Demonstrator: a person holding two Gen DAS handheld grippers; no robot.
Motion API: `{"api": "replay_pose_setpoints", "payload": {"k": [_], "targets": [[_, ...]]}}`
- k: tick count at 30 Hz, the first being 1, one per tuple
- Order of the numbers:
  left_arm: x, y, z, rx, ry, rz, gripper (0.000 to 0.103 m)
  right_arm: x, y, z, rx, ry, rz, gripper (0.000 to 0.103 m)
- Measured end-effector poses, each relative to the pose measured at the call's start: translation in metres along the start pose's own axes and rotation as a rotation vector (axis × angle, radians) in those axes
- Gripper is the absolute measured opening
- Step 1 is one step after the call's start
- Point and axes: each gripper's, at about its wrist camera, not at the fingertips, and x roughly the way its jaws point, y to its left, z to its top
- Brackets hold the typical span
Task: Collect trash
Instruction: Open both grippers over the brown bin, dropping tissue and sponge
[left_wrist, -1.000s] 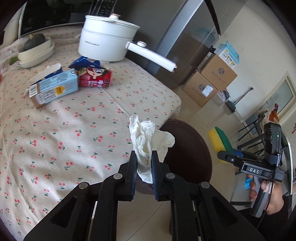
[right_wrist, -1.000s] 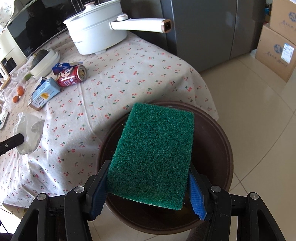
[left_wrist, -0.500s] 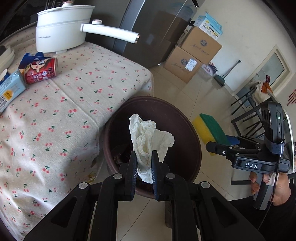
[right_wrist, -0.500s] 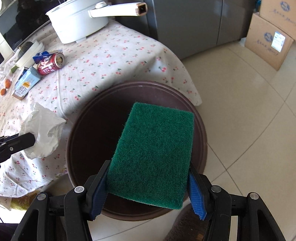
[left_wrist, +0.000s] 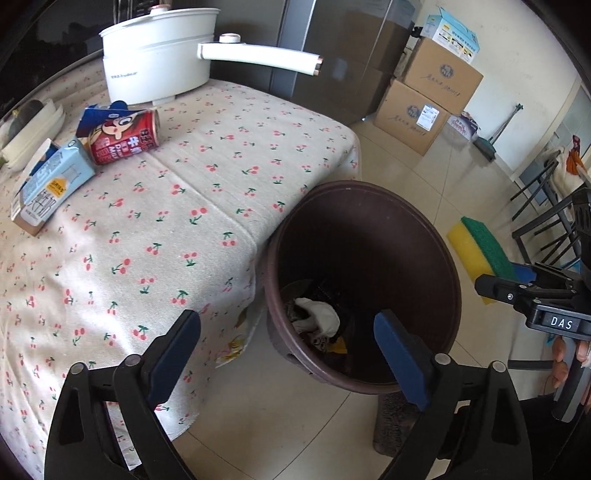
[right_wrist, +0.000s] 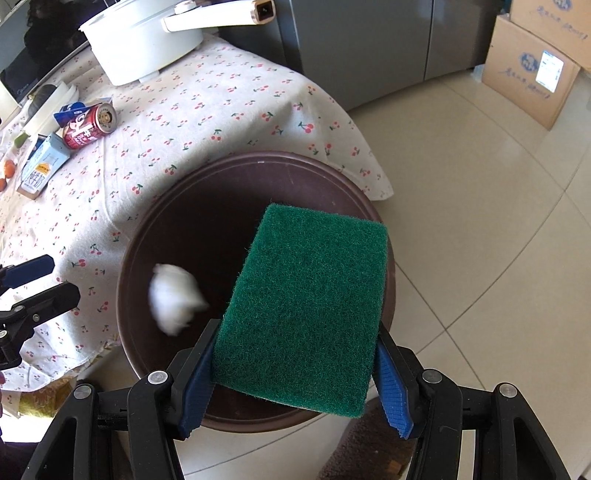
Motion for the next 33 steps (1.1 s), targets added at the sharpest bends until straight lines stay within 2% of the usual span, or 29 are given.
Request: {"api": "replay_pose_setpoints", "payload": {"k": [2, 7, 14, 16, 18, 20, 33], "targets": [[-0.002, 0.008, -0.002, -0.026, -0.011, 0.028, 0.103, 0.001, 0.002, 0.001, -0.002, 0.002, 0.003, 0.065], [-0.007, 0.029, -0.005, -0.087, 0.005, 0.038, 0.103, 0.005, 0.009, 0.002, -0.015, 0.011, -0.004, 0.065], [-0.021, 0.051, -0.009, -0.122, 0.003, 0.039, 0.103, 0.012, 0.022, 0.007, -0.013, 0.019, -0.014, 0.066], [-0.025, 0.058, -0.01, -0.136, -0.001, 0.04, 0.103, 0.013, 0.025, 0.01, 0.002, 0.018, -0.013, 0.069], [-0.028, 0.063, -0.012, -0.149, -0.001, 0.039, 0.103, 0.015, 0.029, 0.013, 0.005, 0.021, -0.014, 0.078], [-0.031, 0.069, -0.013, -0.16, -0.001, 0.043, 0.103, 0.018, 0.037, 0.015, -0.006, 0.024, -0.016, 0.081], [-0.05, 0.105, -0.021, -0.241, -0.02, 0.063, 0.103, 0.027, 0.088, 0.025, -0.07, 0.042, 0.015, 0.084]]}}
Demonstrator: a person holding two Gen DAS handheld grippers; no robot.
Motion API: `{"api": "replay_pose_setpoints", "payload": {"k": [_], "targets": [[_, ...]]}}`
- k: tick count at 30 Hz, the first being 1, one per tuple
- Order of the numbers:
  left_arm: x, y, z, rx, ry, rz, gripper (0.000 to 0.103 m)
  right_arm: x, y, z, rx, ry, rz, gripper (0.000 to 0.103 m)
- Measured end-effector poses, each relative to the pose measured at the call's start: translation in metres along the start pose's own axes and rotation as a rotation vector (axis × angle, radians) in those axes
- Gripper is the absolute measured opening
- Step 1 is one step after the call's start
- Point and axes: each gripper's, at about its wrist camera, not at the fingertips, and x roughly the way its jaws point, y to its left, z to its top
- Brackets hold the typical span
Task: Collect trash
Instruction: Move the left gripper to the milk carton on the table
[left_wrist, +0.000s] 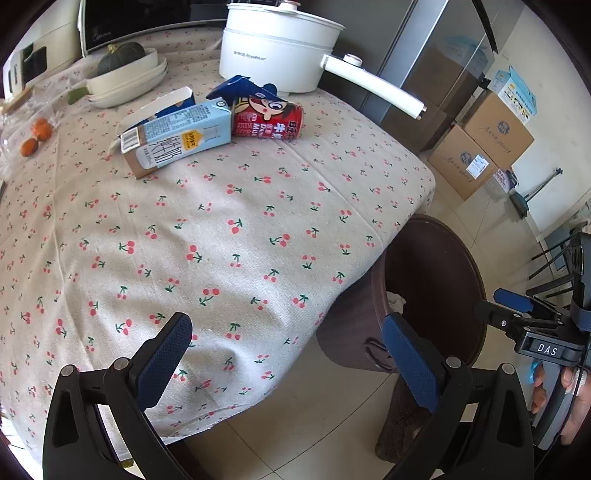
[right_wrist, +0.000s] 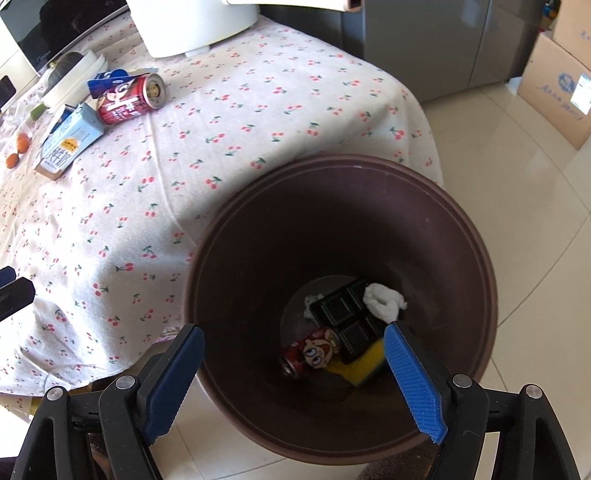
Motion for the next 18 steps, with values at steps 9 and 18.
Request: {"api": "replay_pose_setpoints", "payload": {"k": [9, 18], "targets": [[-0.007, 0.032, 0.004, -0.055, -0.013, 0.03, 0.103, 0.001, 0.037, 0.017, -0.017, -0.014, 0.047, 0.086], [-0.016, 0.077, 0.011, -0.104, -0.04, 0.098, 0.103, 0.008, 0.077, 0.045, 0.006, -0.042, 0.104, 0.086]]}}
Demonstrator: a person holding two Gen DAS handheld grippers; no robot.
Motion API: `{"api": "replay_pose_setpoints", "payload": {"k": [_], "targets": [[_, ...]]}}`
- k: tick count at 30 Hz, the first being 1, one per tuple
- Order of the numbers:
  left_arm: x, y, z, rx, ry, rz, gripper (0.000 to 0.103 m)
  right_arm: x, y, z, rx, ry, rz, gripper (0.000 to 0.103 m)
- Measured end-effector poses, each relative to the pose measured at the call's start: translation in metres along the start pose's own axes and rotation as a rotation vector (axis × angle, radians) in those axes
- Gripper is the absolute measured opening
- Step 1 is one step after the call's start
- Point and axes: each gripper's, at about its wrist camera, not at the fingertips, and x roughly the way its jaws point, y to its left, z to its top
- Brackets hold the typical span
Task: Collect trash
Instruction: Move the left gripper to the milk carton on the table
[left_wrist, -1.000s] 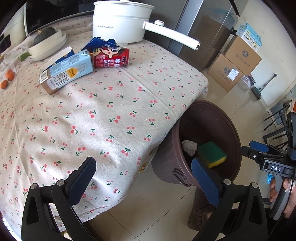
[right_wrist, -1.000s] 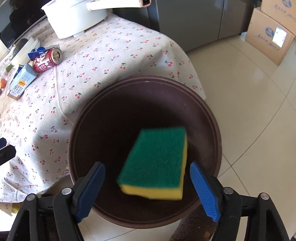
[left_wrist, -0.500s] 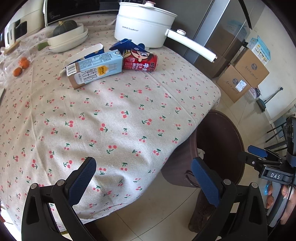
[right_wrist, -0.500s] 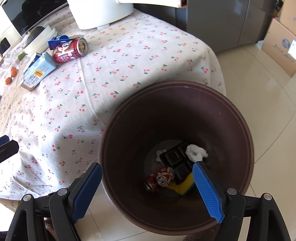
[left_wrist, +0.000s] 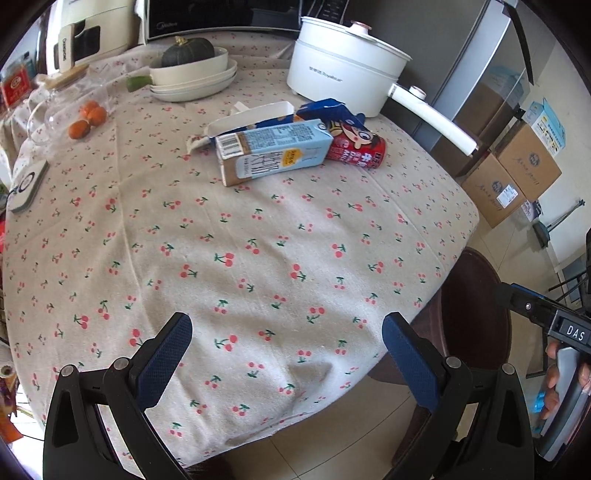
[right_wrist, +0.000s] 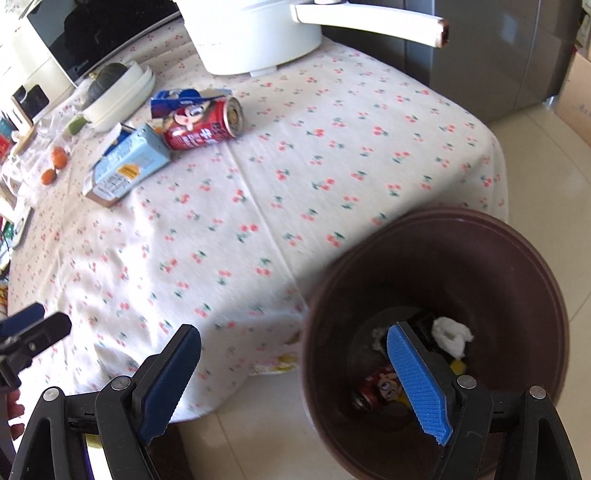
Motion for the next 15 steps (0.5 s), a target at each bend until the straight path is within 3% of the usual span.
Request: {"api": "replay_pose_setpoints", "payload": {"k": [6, 12, 15], "targets": [[0.003, 0.029, 0.01, -0.052, -0.037, 0.025, 0.103, 0.015, 0.023, 0.018, -0.011, -0.024, -0.004, 0.087], [0.004, 0.048, 0.043, -0.047, -0.194, 0.03, 0.103, 0.032, 0.035, 0.03, -0.032, -0.018, -0.031, 0.087], [0.022, 0.051, 0.062, -0.018, -0.145, 0.011, 0.103, 0.038, 0.038, 0.036, -0.045, -0.019, -0.038, 0.087]]}}
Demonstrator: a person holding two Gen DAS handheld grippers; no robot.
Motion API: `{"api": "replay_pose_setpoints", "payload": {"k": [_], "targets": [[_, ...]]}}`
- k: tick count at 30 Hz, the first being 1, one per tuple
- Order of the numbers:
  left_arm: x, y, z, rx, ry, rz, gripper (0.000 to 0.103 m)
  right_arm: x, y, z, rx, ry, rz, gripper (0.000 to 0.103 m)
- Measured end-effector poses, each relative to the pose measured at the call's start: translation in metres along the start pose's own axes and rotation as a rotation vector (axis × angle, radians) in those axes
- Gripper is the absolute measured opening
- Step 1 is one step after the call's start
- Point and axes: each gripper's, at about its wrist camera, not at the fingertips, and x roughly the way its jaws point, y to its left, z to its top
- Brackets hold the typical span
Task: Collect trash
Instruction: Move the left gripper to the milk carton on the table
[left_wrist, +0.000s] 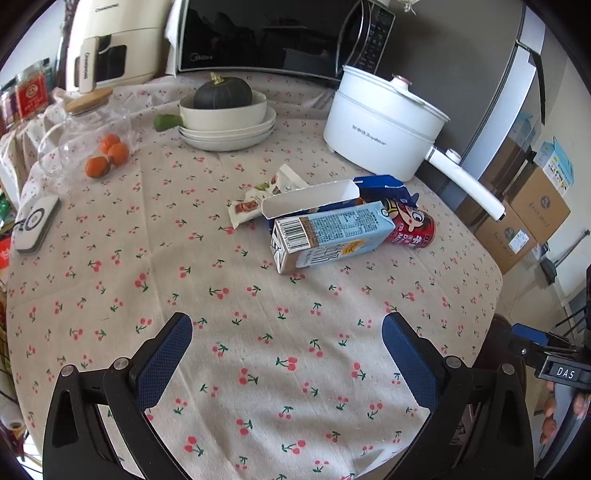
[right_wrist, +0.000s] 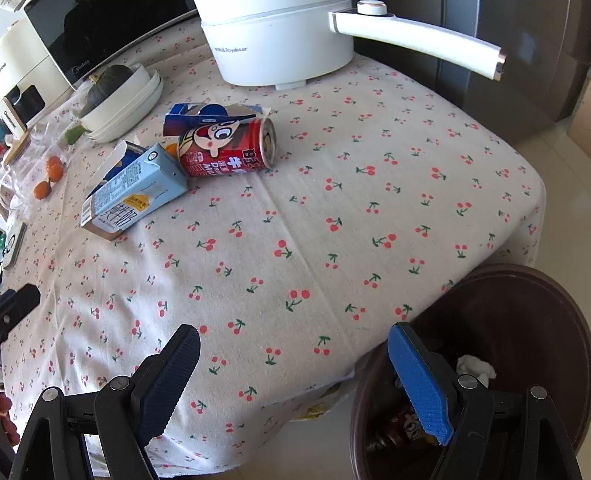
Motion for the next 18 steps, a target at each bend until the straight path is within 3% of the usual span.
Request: {"api": "replay_pose_setpoints", "payload": {"k": [3, 6, 9, 13, 18], "targets": [[0.018, -0.006, 0.014, 0.114, 0.033, 0.036, 0.103, 0.004, -0.003, 0.004, -0.006, 0.003, -0.012, 0.087], [0.026, -0.01, 0.026, 0.175, -0.004, 0.064, 0.103, 0.006, -0.011, 0.005, -0.014, 0.009, -0.029, 0.087], [0.033, -0.007, 0.042, 0.168, -0.004, -0.006, 0.102, 0.008, -0.021, 0.005, -0.031, 0.018, -0.056, 0.087], [0.045, -0.009, 0.058, 0.197, -0.014, -0.02, 0.101, 0.01, -0.038, 0.003, -0.027, 0.031, -0.086, 0.087], [0.058, -0.012, 0.064, 0.158, 0.012, -0.167, 0.085, 0.012, -0.052, 0.002, -0.027, 0.048, -0.105, 0.087]]}}
